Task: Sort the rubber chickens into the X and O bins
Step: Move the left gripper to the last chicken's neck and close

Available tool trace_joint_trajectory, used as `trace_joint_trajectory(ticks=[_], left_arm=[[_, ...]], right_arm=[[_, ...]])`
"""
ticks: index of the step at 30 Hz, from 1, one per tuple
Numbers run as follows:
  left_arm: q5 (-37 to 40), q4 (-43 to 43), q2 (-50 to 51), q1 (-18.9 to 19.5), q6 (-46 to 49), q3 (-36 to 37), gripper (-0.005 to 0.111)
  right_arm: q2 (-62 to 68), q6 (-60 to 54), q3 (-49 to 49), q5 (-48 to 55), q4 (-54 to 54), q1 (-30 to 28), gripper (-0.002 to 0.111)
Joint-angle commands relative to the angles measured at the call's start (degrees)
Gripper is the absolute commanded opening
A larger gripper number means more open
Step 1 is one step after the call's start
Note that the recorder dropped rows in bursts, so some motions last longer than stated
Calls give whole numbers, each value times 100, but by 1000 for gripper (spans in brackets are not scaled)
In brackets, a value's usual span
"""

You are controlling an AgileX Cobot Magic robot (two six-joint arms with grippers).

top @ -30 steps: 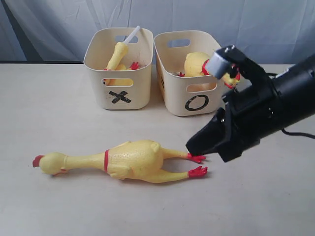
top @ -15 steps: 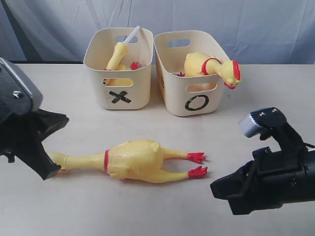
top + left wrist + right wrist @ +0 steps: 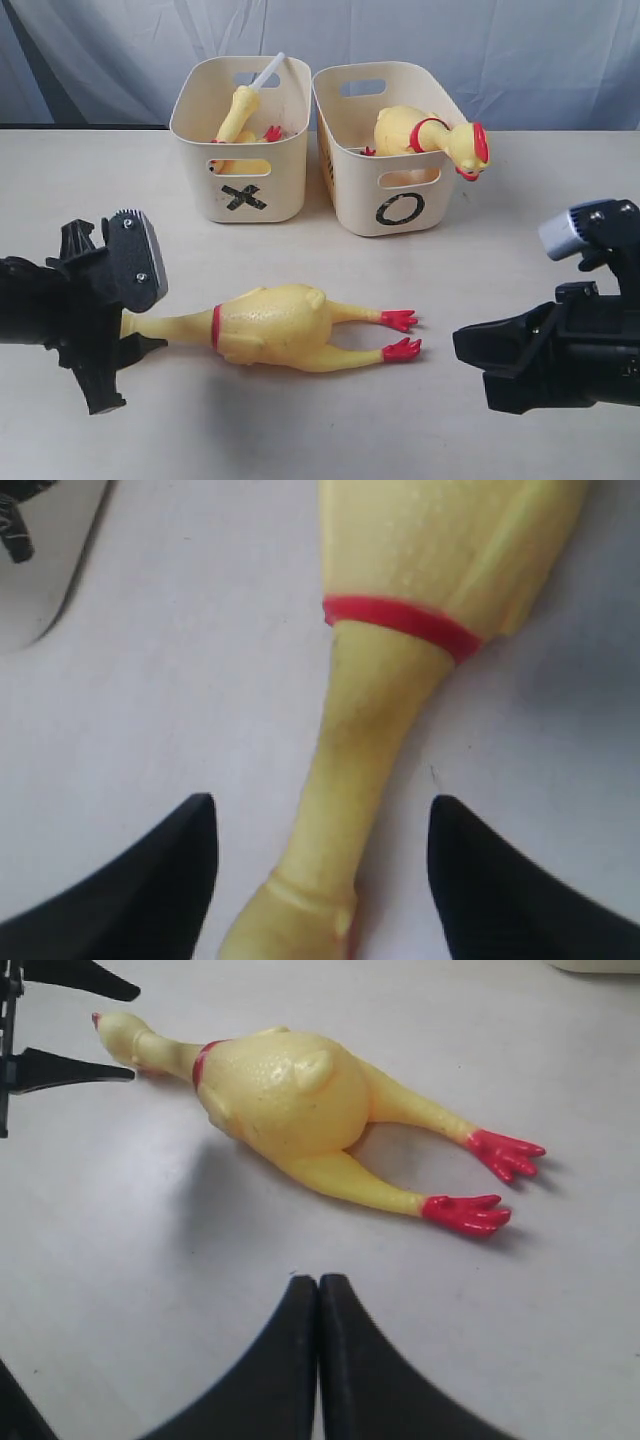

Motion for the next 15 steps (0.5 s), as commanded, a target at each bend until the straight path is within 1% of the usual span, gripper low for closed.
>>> trace_joint_trajectory(ticks=[1,7,15], left_arm=[[-35,266,237,-20,4,-35,59],[-463,444,585,-20,4,-74,59],[-489,444,942,-20,4,-307,59]], right_arm=[[-40,-30,30,-52,24,-25,0],[-40,-41,30,-52,24,-25,0],[-40,-41,30,-40,24,-25,0]])
